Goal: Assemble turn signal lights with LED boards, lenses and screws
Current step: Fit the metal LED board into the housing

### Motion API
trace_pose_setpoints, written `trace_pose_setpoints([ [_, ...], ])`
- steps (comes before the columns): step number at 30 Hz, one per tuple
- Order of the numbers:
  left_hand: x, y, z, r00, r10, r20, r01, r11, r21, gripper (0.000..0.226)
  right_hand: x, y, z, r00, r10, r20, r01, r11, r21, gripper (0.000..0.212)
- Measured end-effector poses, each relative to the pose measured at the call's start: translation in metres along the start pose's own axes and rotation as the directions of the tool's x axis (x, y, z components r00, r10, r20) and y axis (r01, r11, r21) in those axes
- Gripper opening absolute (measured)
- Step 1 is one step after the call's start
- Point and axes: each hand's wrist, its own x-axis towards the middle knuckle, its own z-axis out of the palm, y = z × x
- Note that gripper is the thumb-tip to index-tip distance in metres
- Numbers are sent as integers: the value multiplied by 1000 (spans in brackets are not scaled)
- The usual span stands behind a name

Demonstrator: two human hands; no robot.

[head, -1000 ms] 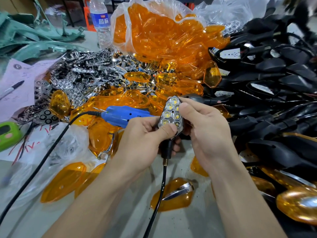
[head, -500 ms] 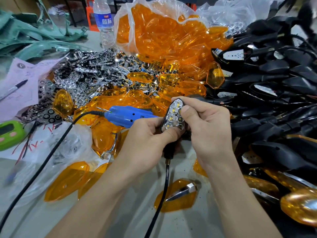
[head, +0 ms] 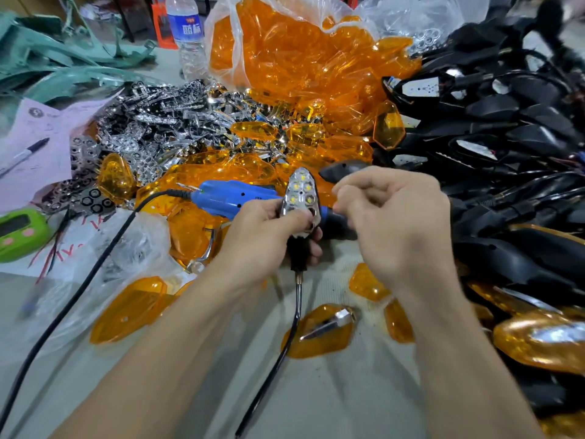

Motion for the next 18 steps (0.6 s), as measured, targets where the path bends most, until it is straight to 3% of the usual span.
trace_pose_setpoints([
  [2,0,1,0,1000,-21,-19,20,1000,-24,16,-14,-8,-14,952,14,306,57,973,-224,15],
  [4,-1,3,0,999,-21,-24,20,999,-47,16,-29,-14,-24,818,127,561,115,919,-376,11],
  [6,-2,6,-3,1000,-7,-28,5,997,-74,15,-41,-17,-27,703,201,682,196,867,-458,40],
  [8,-2,8,-7,999,13,-50,-17,997,-76,14,-50,-19,-21,661,195,725,236,862,-448,54],
  [12,-1,10,-11,998,23,-66,-28,997,-74,10,-52,-16,-8,706,279,651,153,837,-525,38],
  [16,-2,13,-12,997,64,-51,-68,994,-86,23,-46,-16,1,876,201,439,141,763,-631,32],
  [18,-2,13,-14,993,90,-72,-94,994,-57,26,-46,-17,6,857,207,472,176,742,-646,39],
])
